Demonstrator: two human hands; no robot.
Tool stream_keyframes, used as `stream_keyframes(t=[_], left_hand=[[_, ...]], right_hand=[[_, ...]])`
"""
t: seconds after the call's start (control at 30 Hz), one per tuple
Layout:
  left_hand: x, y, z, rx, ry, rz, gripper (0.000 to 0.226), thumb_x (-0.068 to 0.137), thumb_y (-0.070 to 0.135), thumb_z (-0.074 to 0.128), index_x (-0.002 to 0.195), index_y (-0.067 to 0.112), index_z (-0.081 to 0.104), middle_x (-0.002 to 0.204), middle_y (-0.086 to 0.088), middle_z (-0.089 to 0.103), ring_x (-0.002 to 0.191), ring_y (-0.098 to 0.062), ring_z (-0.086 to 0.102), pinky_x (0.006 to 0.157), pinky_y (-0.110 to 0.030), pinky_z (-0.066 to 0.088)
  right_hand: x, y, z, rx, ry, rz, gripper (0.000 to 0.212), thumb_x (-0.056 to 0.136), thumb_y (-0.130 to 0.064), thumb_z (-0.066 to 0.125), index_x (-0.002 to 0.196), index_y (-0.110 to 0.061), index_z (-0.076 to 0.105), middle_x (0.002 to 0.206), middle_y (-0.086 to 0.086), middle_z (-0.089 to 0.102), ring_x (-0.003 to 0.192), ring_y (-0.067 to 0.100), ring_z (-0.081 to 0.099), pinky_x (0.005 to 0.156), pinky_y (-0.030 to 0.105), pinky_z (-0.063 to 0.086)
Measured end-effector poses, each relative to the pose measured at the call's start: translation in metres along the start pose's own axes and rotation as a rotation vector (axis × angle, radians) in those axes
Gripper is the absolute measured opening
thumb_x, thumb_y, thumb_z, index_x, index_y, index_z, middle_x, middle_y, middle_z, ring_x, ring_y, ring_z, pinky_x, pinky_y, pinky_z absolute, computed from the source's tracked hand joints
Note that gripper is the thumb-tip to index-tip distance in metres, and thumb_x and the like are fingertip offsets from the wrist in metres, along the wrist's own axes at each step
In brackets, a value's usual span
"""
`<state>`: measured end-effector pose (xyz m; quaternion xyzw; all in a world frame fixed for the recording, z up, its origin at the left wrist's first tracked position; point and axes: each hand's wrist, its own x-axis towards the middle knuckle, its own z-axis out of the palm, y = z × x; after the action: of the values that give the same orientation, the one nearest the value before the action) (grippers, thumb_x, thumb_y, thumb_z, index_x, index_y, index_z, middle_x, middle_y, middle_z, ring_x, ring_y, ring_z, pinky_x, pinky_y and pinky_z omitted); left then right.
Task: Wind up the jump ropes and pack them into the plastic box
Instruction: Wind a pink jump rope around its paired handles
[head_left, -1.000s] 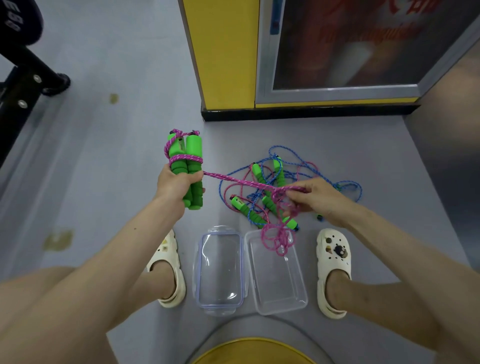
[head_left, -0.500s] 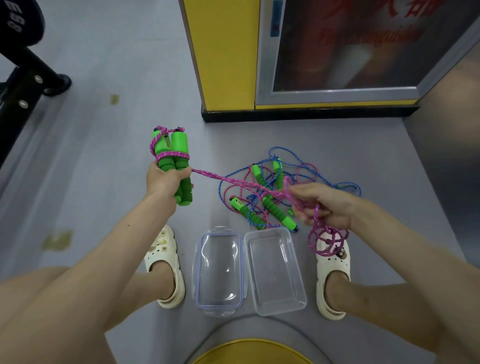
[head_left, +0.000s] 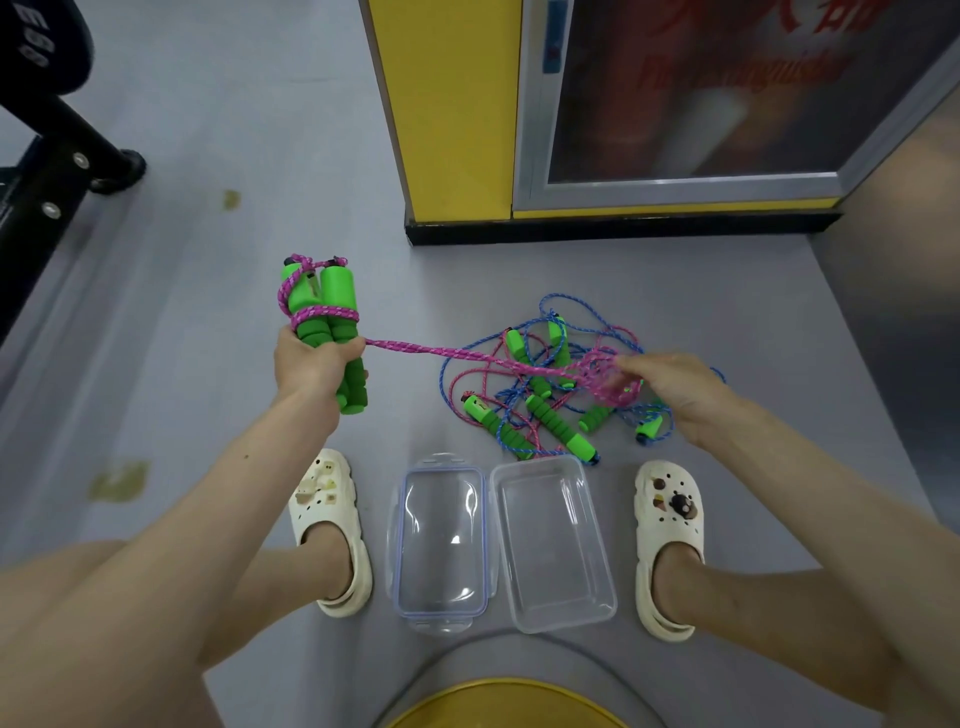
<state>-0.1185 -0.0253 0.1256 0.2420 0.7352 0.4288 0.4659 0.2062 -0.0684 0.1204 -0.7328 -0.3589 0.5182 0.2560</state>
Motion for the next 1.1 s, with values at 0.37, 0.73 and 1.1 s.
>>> stream_keyframes(t=[0.37,0.73,1.1], left_hand=[[-0.012,0.006,0.013,0.001,-0.170,-0.004,0.036,0.083,0.001,0.068,0.112,0.014,0.051,0.088,-0.006,0.062,0.067,-0.025,0.065,0.057,-0.033,0.054],[-0.077,-0.013,0.073,0.070,-0.760,-0.102,0.035,0.079,-0.003,0.069,0.108,0.014,0.060,0.092,-0.012,0.069,0.078,-0.029,0.066,0.066,-0.036,0.059],[-0.076,-0.012,0.067,0.245,-0.704,0.091,0.046,0.076,-0.003,0.073,0.115,0.014,0.054,0.096,-0.012,0.067,0.080,-0.028,0.066,0.070,-0.038,0.059]], right_hand=[[0.019,0.011,-0.003,0.049,0.315,0.067,0.023,0.087,-0.018,0.065,0.104,-0.003,0.068,0.089,0.008,0.063,0.087,0.028,0.063,0.080,0.034,0.048],[-0.014,-0.022,0.064,0.160,-0.245,-0.098,0.024,0.094,-0.001,0.046,0.110,-0.002,0.064,0.098,0.010,0.069,0.090,0.021,0.065,0.088,0.030,0.051],[-0.016,-0.031,0.055,0.000,-0.324,-0.120,0.016,0.091,-0.001,0.052,0.079,0.000,0.064,0.056,0.007,0.055,0.033,0.004,0.036,0.035,0.015,0.028]])
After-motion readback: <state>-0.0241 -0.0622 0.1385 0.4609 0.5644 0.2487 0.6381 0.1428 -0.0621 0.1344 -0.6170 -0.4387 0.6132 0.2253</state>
